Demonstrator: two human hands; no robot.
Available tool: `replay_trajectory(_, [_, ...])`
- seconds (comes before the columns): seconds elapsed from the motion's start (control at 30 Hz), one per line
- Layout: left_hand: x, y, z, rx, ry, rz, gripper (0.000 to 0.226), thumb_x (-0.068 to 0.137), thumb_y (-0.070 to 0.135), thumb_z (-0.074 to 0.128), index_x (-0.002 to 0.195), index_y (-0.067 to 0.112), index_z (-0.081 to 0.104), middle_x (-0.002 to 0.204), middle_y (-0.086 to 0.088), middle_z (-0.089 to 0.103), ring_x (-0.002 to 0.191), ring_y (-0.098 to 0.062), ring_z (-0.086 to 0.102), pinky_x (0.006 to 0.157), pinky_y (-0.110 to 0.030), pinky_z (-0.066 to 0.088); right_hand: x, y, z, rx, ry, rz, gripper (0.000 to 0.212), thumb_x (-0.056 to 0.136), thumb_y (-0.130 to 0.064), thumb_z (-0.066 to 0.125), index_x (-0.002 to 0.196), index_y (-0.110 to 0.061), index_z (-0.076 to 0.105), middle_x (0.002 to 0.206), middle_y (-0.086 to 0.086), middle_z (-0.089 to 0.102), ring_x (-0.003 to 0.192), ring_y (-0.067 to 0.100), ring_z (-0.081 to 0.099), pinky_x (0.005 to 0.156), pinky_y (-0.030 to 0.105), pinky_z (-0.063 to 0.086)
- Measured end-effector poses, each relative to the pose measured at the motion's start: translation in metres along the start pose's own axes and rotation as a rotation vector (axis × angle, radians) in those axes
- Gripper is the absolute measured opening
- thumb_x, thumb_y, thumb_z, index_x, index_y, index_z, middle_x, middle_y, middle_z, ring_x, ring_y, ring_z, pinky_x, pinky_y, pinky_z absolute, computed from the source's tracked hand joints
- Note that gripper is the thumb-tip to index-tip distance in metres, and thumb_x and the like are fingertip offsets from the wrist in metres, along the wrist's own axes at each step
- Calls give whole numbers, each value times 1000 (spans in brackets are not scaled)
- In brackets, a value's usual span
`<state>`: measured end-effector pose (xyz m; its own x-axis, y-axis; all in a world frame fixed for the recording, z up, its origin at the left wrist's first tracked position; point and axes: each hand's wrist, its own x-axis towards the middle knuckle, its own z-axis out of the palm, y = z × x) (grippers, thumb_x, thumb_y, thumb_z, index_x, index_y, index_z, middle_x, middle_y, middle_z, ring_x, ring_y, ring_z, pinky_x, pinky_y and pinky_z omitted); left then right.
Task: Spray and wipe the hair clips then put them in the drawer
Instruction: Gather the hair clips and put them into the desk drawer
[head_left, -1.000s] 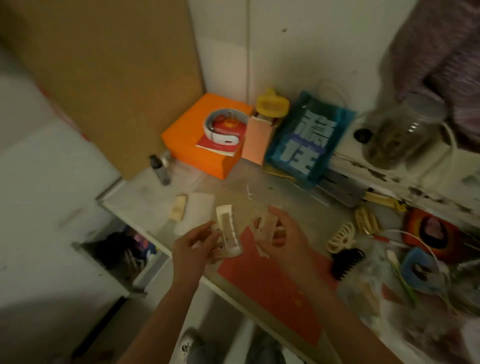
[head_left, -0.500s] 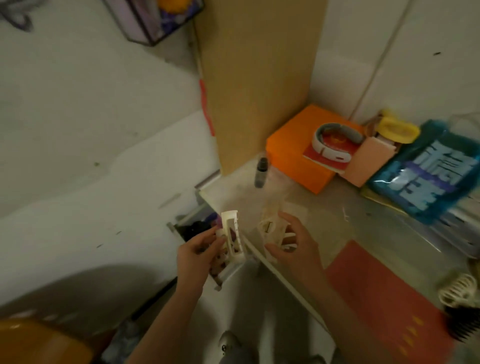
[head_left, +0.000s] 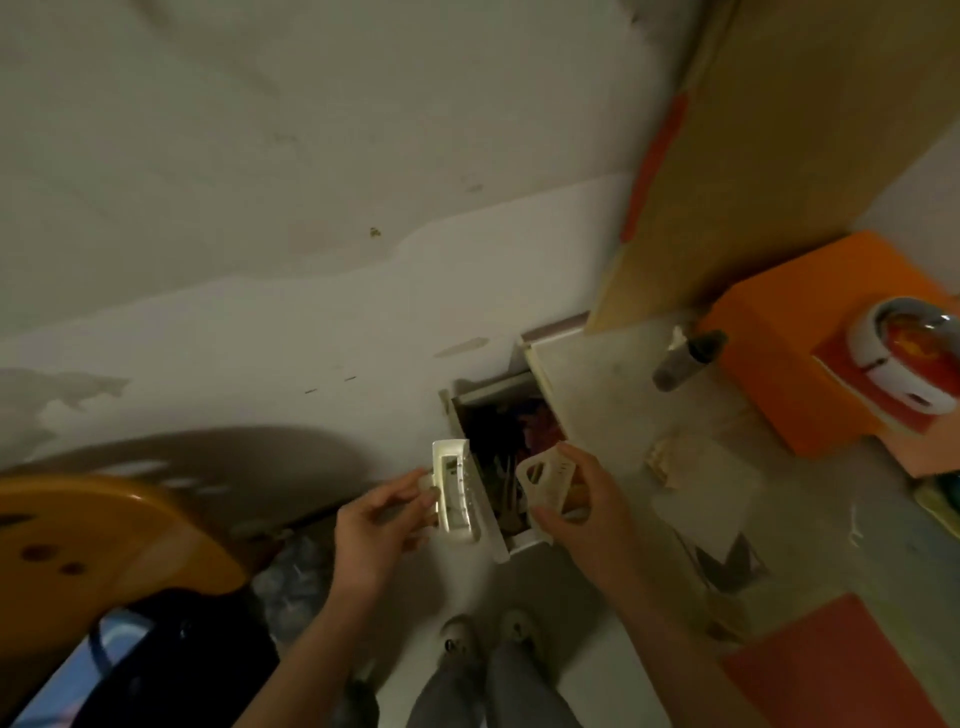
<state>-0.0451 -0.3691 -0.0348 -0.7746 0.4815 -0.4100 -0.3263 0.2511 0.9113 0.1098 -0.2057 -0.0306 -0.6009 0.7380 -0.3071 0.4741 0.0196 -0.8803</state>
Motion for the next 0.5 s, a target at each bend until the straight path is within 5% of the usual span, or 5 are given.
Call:
replay_trajectory(0.13, [6, -25, -13, -38, 68, -84, 22, 68, 27, 73, 90, 34, 74, 90, 2, 76, 77, -16, 72, 65, -35, 53, 22, 19, 12, -68, -57, 19, 68, 79, -7, 75, 136, -23, 43, 124, -8, 47, 121, 17, 49, 88, 28, 54])
replay_trajectory(0.23, [12, -47, -13, -47, 114, -117, 23, 74, 19, 73, 94, 30, 72, 89, 2, 76, 77, -17, 72, 69, -40, 53, 41, 40, 19, -113, -102, 57, 68, 80, -4, 73, 138, -21, 42, 131, 4, 48, 122, 22, 49, 93, 43, 52])
replay_trajectory(0.33, [18, -67, -7, -50, 155, -133, 26, 79, 9, 71, 90, 33, 71, 84, 9, 75, 71, -8, 71, 60, -29, 54, 61, 63, 27, -168, -160, 81, 69, 81, -3, 72, 139, -23, 42, 133, 10, 48, 122, 25, 50, 94, 46, 51])
replay_trajectory(0.5, [29, -93, 9, -66, 174, -174, 25, 80, 5, 69, 93, 26, 69, 79, 13, 74, 66, -4, 70, 48, -14, 50, 93, 97, 46, -348, -216, 19, 67, 82, -7, 72, 140, -19, 42, 130, 10, 50, 120, 22, 51, 95, 29, 48])
